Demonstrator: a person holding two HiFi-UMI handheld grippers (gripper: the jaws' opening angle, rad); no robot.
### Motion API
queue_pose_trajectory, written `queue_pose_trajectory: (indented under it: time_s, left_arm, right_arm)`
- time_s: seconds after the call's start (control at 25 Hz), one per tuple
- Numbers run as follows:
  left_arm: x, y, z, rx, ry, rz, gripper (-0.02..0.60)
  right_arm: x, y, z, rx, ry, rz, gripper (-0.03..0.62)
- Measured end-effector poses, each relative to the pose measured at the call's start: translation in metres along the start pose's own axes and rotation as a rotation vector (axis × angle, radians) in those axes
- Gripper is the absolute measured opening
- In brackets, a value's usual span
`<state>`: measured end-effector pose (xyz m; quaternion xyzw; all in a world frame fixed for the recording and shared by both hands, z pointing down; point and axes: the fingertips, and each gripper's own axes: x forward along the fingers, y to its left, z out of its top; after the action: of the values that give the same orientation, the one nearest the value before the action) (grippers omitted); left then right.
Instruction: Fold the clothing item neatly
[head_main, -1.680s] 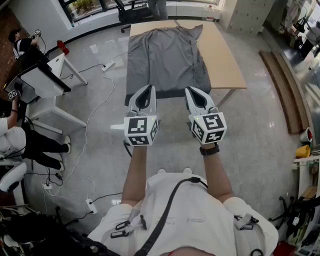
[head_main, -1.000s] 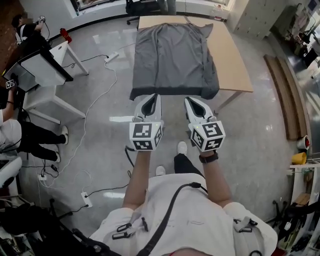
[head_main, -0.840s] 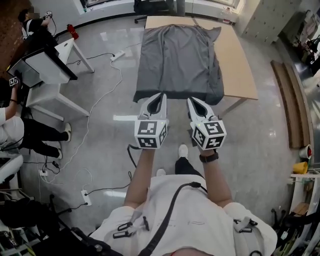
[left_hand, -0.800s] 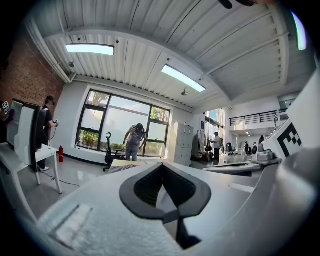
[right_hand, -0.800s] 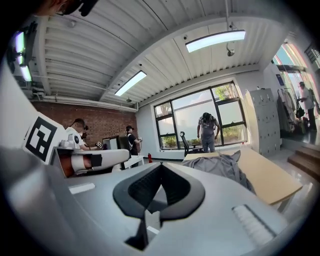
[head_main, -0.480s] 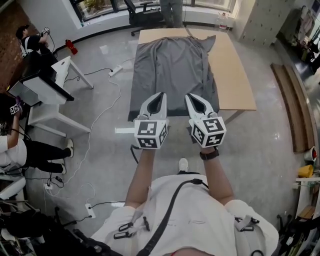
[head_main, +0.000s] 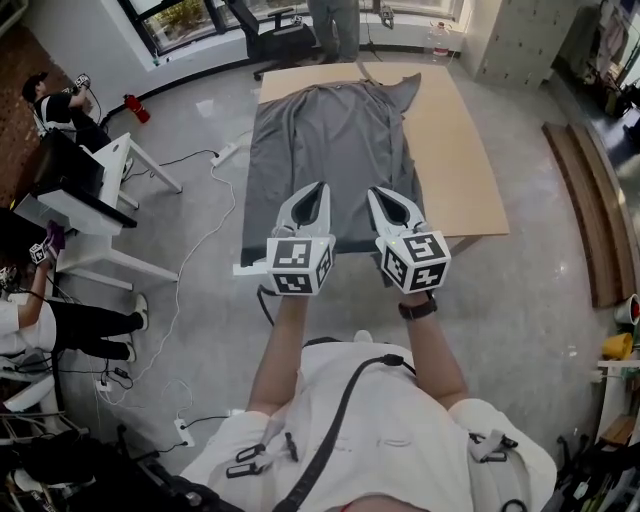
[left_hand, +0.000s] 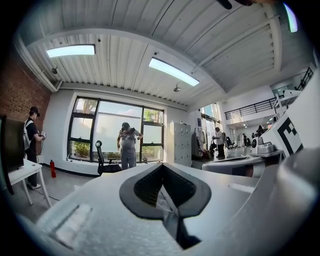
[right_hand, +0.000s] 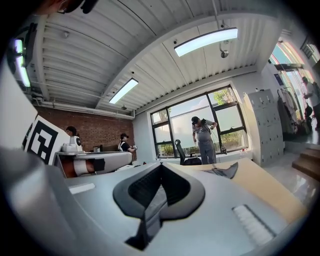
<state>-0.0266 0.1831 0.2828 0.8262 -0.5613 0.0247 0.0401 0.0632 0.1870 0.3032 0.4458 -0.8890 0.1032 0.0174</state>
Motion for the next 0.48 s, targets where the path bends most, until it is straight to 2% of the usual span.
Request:
queue_pose_trajectory:
  time_s: [0.28,0.48]
  left_arm:
    - [0.033,0.009,-0.031,-0.029,0.066,0.002,0.000]
    - [0.083,0.032,-0.041,-0.050,0.079,-0.040,0.000]
  right_arm:
    - [0.024,-0.028,-0.033,0.061,0.061,0.002,-0.002]
    - [0.065,-0.047,-0.040,0.064,0.077,-0.017,-0.002]
